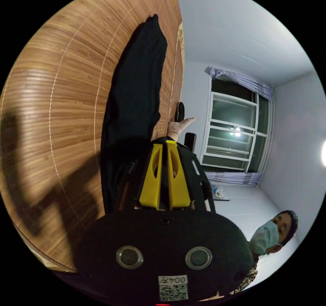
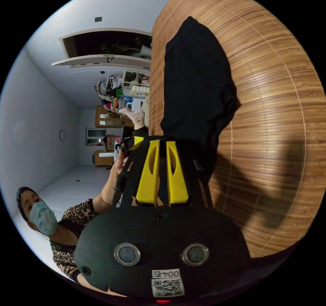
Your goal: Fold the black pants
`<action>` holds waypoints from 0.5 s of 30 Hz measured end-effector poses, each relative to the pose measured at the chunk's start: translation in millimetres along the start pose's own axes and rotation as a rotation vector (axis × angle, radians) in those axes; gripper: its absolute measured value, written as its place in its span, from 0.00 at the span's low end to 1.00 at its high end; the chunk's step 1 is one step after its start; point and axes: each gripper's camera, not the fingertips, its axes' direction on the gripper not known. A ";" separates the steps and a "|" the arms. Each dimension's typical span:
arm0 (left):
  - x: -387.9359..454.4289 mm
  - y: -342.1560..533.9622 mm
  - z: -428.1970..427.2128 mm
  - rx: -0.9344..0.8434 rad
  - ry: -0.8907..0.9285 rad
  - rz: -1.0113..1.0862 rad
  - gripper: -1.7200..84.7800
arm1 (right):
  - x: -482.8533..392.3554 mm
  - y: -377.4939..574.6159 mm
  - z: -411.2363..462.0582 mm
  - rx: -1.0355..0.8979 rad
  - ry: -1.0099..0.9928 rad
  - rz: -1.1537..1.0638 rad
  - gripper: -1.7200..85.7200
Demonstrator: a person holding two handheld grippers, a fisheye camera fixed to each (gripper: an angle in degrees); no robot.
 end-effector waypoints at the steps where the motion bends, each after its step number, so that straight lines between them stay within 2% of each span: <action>1: -6.0 -8.4 2.0 0.002 0.002 -0.020 0.05 | 5.1 -6.7 2.2 0.002 0.001 0.023 0.07; 6: -30.9 -27.9 6.2 0.068 0.048 -0.091 0.06 | 24.3 -22.4 7.8 0.059 0.027 0.145 0.09; 11: -43.7 -26.8 4.1 0.203 0.182 -0.133 0.08 | 32.5 -14.7 -4.3 0.245 -0.060 0.185 0.12; 15: -30.4 -11.8 -2.9 0.278 0.151 -0.065 0.07 | 18.1 7.3 -20.8 0.357 -0.029 0.141 0.12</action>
